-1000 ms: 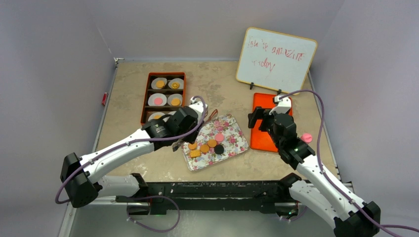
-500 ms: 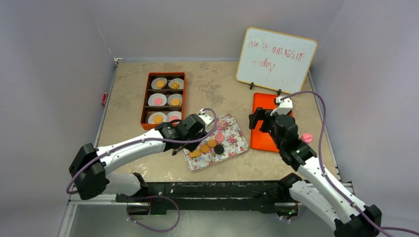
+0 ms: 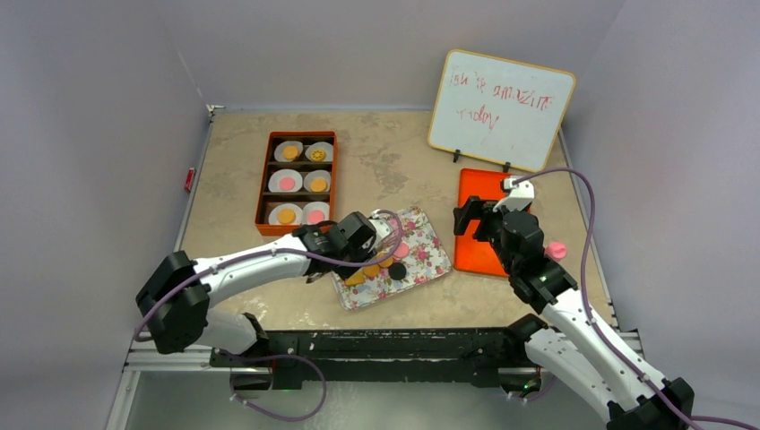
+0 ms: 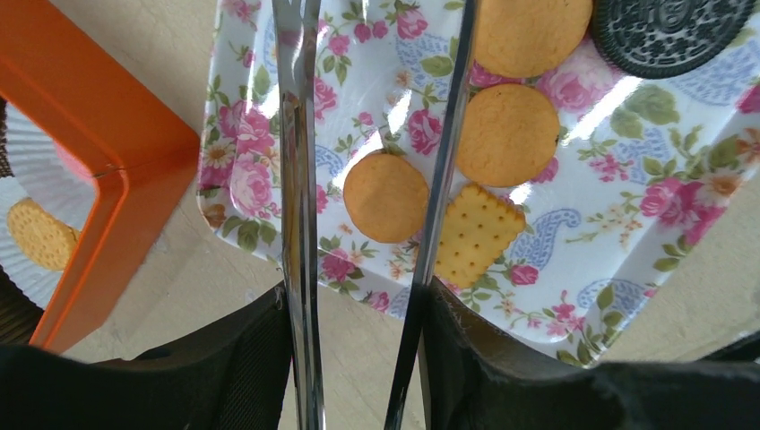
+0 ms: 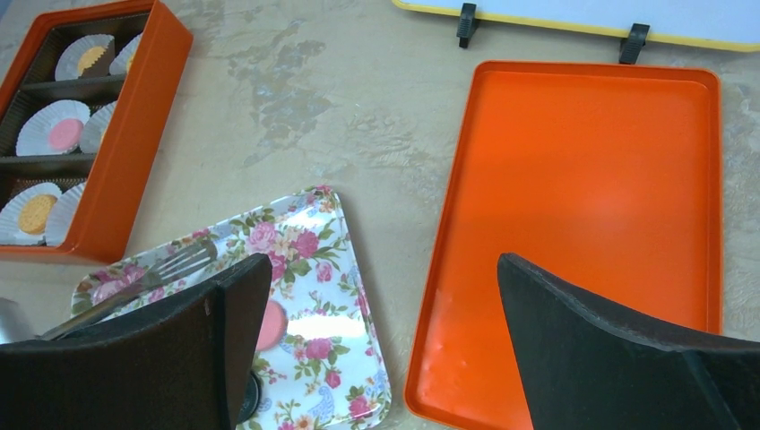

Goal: Pack the cookies

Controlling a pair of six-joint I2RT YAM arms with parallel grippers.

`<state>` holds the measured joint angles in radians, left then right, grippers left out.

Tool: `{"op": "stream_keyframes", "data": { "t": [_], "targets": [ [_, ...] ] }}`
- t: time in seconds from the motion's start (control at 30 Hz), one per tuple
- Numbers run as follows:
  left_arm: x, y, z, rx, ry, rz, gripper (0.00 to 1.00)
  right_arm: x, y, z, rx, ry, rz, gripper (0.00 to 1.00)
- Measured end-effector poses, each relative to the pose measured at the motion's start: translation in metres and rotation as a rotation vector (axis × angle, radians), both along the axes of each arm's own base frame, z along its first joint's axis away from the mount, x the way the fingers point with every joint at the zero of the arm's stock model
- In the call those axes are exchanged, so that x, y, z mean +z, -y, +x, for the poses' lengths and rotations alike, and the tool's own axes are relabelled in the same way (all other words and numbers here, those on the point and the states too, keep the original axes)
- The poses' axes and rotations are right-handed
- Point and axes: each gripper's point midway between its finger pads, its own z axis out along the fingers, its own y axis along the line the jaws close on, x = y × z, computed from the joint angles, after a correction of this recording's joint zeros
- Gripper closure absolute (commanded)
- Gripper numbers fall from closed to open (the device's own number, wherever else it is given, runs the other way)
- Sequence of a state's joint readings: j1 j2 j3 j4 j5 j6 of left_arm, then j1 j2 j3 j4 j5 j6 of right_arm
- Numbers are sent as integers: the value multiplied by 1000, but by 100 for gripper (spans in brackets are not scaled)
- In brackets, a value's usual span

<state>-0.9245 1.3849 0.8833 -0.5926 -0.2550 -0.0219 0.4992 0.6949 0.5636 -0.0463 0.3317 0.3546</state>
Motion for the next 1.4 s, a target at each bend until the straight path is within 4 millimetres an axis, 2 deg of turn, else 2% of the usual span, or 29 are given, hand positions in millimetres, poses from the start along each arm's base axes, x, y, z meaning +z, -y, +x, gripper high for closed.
{"op": "stream_keyframes", "data": {
  "t": [0.17, 0.27, 0.43, 0.5, 0.57, 0.6, 0.7, 0.83, 0.97, 1.2, 1.4],
  "targets": [
    [-26, -7, 0, -18, -42, 101, 52, -2, 1, -1, -2, 1, -5, 1],
    [-35, -11, 0, -19, -56, 143, 50, -3, 3, -1, -10, 1, -10, 1],
    [-36, -18, 1, -15, -49, 179, 44, -3, 5, -1, -14, 4, -16, 1],
    [-35, -19, 1, -12, -44, 187, 38, -3, 5, -1, -13, 5, -20, 1],
    [-34, -20, 2, -11, -41, 190, 36, -3, 5, -1, -12, 5, -22, 1],
    [-33, -20, 2, -11, -39, 188, 28, -4, 5, -1, -12, 4, -24, 1],
    [-29, -19, 2, -13, -30, 175, 24, -4, 5, -1, -12, 4, -25, 1],
    [-20, -17, 3, -16, -12, 147, 22, -6, 5, -1, -11, -4, -32, 1],
    [-3, -15, 5, -15, 29, 97, 22, -18, 7, -2, -19, -47, -59, 1],
    [37, -13, 9, 4, 128, -19, 20, -35, 7, 4, -36, -152, -116, 1],
    [79, -22, 15, 81, 254, -129, 17, -42, 4, 13, -68, -243, -139, 1]
  ]
}}
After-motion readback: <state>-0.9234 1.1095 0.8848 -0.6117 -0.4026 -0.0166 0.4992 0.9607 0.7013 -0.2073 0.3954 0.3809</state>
